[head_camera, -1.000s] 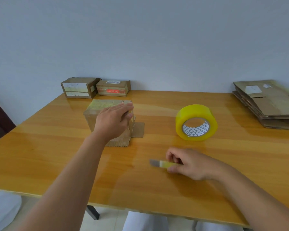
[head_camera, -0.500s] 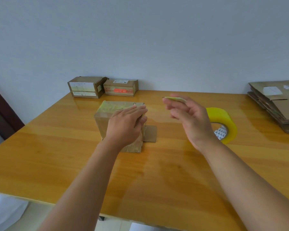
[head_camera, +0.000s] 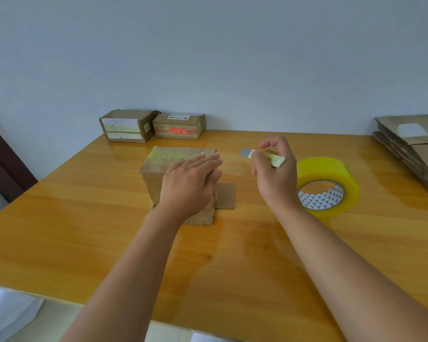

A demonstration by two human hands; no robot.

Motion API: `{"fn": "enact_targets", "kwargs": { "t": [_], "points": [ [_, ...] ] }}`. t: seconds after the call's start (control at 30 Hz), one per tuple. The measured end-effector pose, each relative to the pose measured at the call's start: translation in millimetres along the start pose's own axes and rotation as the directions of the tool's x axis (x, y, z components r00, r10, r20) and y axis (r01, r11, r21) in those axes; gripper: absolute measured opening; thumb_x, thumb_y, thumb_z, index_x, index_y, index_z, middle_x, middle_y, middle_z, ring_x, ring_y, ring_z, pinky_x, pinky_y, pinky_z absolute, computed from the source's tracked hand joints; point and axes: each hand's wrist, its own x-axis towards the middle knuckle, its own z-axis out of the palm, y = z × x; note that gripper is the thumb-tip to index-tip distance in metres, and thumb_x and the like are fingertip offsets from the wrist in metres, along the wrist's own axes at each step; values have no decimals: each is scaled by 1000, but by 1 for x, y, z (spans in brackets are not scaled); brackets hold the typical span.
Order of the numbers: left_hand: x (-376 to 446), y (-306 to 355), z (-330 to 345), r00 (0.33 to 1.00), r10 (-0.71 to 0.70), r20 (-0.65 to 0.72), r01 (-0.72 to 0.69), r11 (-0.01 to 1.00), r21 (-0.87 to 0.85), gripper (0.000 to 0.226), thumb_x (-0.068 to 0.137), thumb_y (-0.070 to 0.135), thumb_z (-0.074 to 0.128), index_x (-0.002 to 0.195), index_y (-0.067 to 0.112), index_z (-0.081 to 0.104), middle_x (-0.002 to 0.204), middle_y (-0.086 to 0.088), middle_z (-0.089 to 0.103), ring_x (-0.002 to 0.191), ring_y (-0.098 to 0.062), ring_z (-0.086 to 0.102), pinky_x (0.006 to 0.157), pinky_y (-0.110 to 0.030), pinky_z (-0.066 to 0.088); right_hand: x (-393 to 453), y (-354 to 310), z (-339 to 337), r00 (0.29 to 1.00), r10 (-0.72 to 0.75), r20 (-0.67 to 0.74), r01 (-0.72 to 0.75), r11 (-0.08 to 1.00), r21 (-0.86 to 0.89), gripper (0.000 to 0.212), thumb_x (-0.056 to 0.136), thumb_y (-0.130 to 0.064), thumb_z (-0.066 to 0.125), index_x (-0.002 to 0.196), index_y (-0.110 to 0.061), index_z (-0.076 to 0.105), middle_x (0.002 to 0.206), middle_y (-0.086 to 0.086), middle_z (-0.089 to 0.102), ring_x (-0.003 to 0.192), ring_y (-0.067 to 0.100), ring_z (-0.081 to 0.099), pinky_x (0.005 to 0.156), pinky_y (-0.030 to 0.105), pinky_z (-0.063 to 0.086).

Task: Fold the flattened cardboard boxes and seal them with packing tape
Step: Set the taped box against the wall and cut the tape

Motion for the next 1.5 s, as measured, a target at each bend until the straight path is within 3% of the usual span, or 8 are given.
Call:
{"fn": "enact_targets", "kwargs": {
  "t": [0.2,0.4,0.63,1.13,1.27,1.37,1.43,1.5],
  "points": [
    [0,3,0,1000,-21,-9,21,1000,-13,46,100,45,31,135,36,59,142,22,53,139,-4,41,110,-33,31,-10,8,-6,992,-51,116,59,996,-69,13,89,-19,56,86,-31,60,68,1,68,66,16,65,58,26,48],
    [0,2,0,1000,-25,17,25,1000,-2,38,104,42,35,137,39,56,145,23,49,141,-4,37,112,-34,30,-12,5,-11,976,-88,200,106,991,-82,11,84,-15,54,90,-21,61,73,-5,70,58,-4,57,53,11,38],
    [-1,4,-1,1000,-6,12,6,1000,1,37,104,39,38,134,41,58,145,20,50,140,-8,40,109,-35,32,-12,15,-12,968,-78,240,134,965,-224,22,79,-39,48,89,-25,61,69,5,68,57,14,54,80,32,37],
    [-2,3,3,999,13,-35,-12,1000,15,30,100,43,49,125,38,65,141,17,55,135,-12,48,106,-39,38,-11,15,-11,947,-66,313,172,930,-325,30,80,-50,44,95,-28,58,78,-1,72,67,6,57,88,49,47],
    [-2,3,2,1000,6,-30,-5,1000,18,30,100,41,49,125,38,65,142,18,54,136,-11,47,107,-38,36,-12,20,-10,931,-19,365,190,878,-439,28,84,-43,49,99,-23,63,94,-4,71,87,-6,52,112,57,26],
    [-2,4,2,1000,-1,-29,1,1000,20,29,100,40,50,125,38,65,142,18,54,136,-10,46,107,-37,35,-13,21,-9,918,15,397,182,872,-454,33,80,-52,46,93,-27,63,94,-4,71,100,12,59,117,59,13],
    [-2,4,1,1000,-7,-24,8,1000,21,29,100,40,50,125,38,65,143,19,53,137,-9,46,107,-36,35,-13,16,-10,923,33,384,143,896,-421,39,74,-54,43,88,-25,65,89,-5,71,101,16,61,116,55,19],
    [-2,4,0,1000,-11,-11,11,1000,25,30,101,41,49,127,39,63,144,19,52,137,-9,44,108,-36,34,-14,8,-13,936,34,351,91,938,-335,35,72,-48,49,83,-22,70,80,-9,70,95,16,61,103,46,39]
  ]
}}
